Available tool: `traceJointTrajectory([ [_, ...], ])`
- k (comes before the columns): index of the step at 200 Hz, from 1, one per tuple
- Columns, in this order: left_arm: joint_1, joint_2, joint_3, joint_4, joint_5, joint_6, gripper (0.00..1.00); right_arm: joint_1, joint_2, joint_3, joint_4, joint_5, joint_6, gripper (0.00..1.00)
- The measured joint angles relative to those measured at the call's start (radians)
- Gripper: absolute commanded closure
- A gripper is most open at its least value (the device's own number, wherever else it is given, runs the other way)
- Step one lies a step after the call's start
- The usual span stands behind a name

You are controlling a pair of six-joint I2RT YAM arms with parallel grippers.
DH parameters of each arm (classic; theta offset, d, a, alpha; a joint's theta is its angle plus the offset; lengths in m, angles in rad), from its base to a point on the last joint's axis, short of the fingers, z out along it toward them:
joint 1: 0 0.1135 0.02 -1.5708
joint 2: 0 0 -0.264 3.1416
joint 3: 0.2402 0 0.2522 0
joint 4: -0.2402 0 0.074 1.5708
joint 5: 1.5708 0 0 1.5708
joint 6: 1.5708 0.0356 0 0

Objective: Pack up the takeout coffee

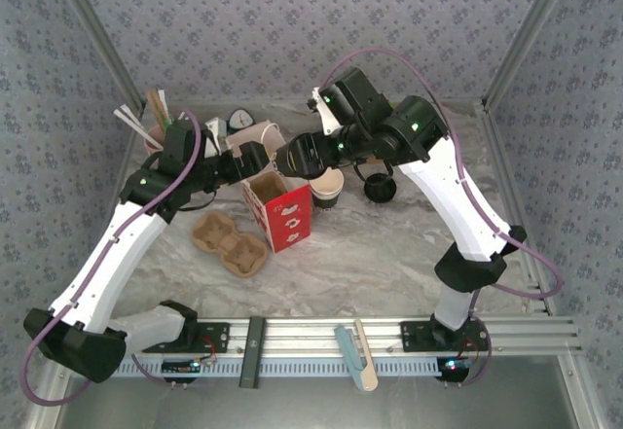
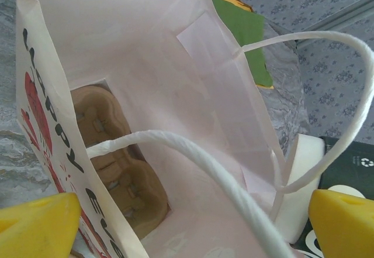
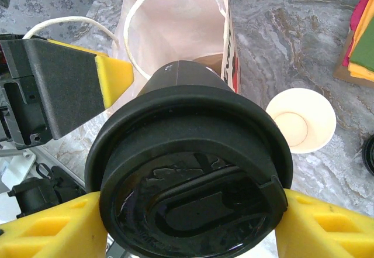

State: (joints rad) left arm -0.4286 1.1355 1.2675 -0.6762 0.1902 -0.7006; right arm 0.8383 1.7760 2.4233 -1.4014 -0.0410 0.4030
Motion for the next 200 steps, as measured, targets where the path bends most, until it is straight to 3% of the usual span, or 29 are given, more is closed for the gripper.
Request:
traceJointTrajectory([
  [120,0.000,-0.010,-0.001,0.000,-0.003,0.000,0.00,0.042,-0.133,-0.116,0.008,0.037,0.004,0.32],
  [200,0.000,-0.035,-0.001,-0.011,-0.011,0.000,0.00,0.071,-0.097,-0.113,0.026,0.049,0.007,0.32],
])
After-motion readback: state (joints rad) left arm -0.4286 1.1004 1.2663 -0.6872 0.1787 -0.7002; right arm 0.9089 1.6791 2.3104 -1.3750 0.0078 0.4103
